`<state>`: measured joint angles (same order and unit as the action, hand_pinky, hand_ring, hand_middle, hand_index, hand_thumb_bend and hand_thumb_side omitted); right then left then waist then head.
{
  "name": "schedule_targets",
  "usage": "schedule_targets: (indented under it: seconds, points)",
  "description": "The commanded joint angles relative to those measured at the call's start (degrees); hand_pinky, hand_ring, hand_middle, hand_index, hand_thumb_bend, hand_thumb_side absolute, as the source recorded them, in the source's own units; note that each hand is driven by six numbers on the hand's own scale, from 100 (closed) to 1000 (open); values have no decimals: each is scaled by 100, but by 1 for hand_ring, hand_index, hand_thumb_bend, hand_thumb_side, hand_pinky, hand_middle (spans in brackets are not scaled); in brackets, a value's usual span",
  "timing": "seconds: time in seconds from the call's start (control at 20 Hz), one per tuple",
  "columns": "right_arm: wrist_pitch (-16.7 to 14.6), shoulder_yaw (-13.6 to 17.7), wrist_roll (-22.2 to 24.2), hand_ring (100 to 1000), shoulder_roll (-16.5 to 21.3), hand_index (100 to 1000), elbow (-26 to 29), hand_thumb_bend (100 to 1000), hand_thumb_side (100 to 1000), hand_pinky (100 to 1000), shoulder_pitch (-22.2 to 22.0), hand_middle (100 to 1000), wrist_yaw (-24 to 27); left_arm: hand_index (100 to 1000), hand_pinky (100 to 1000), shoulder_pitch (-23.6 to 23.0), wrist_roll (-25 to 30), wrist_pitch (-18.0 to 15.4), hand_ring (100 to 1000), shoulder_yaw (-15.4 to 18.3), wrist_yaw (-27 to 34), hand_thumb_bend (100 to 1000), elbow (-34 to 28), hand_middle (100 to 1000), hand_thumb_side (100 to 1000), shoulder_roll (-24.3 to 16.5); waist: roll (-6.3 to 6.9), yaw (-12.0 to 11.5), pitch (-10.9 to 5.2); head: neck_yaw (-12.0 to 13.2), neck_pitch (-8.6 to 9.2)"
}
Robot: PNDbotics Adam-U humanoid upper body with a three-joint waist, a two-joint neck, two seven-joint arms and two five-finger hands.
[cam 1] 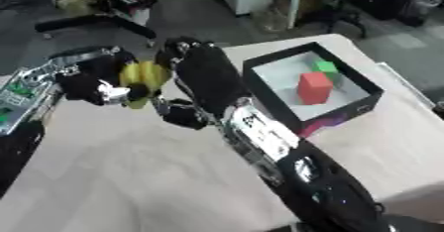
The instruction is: Pick up the objects with one hand, pass them to the other hand, and then place them into the box on the other side of the table.
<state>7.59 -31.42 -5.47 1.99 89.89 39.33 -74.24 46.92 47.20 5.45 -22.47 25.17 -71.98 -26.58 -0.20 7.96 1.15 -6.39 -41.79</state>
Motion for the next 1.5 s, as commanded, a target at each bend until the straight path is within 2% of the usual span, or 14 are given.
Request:
schedule_targets:
  seconds: [0.05,0.1,0.2,0.4,0.45,0.55,0.6,0.65,0.7,0.8,1.2,1.5]
  points:
    - [-51,35,-21,593,-49,407,144,100,509,341,140,496,66,239,295,88,3,-24,100,51,-112,292,79,100,100,-76,5,8,-94,-14,-14]
    - [-55,43,-14,597,-43,409,144,100,520,352,145,502,41,268,327,89,8,-34,100,54,-134,352,88,116,100,-81,5,10,-95,-18,-14]
    - [-60,66,2,600,-31,413,143,100,517,359,159,503,-37,310,357,93,15,-69,110,69,-182,378,103,159,100,-90,5,13,-98,-25,-15]
    - [-94,95,80,608,-16,423,142,100,498,370,188,502,-169,428,425,118,85,-202,215,114,-327,499,149,282,100,-109,2,12,-99,-41,-17]
    - [-105,98,105,608,-14,423,147,100,498,370,192,502,-188,428,425,131,115,-253,215,127,-378,499,164,282,100,-112,1,11,-100,-45,-22]
    - [-116,107,147,609,-9,416,156,100,508,370,202,500,-205,489,462,167,177,-376,278,161,-496,682,203,349,100,-120,-3,7,-101,-56,-36]
    - [-114,114,165,610,-4,414,156,100,506,371,207,500,-207,506,474,186,195,-456,298,188,-566,743,228,367,104,-123,-5,6,-101,-63,-41]
    - [-110,122,181,610,1,414,155,100,505,371,211,499,-208,513,479,200,212,-540,306,212,-640,768,256,375,129,-125,-6,5,-101,-69,-43]
    - [-102,132,193,610,9,412,153,100,503,371,213,497,-209,536,495,213,231,-620,335,239,-716,837,290,401,192,-130,-8,5,-102,-78,-45]
    - [-80,155,204,610,25,411,148,100,504,369,216,495,-211,562,511,230,261,-771,367,310,-856,895,371,431,243,-144,-14,5,-103,-102,-45]
    - [35,260,131,607,61,407,107,100,499,359,192,490,-229,591,515,291,51,-1049,391,563,-1175,935,587,460,313,-149,-24,14,-104,-200,-50]
    - [296,574,-40,606,257,403,-79,100,491,365,147,491,-416,603,527,322,-290,-1210,406,800,-1404,963,461,473,372,-324,-26,25,-126,-256,-53]
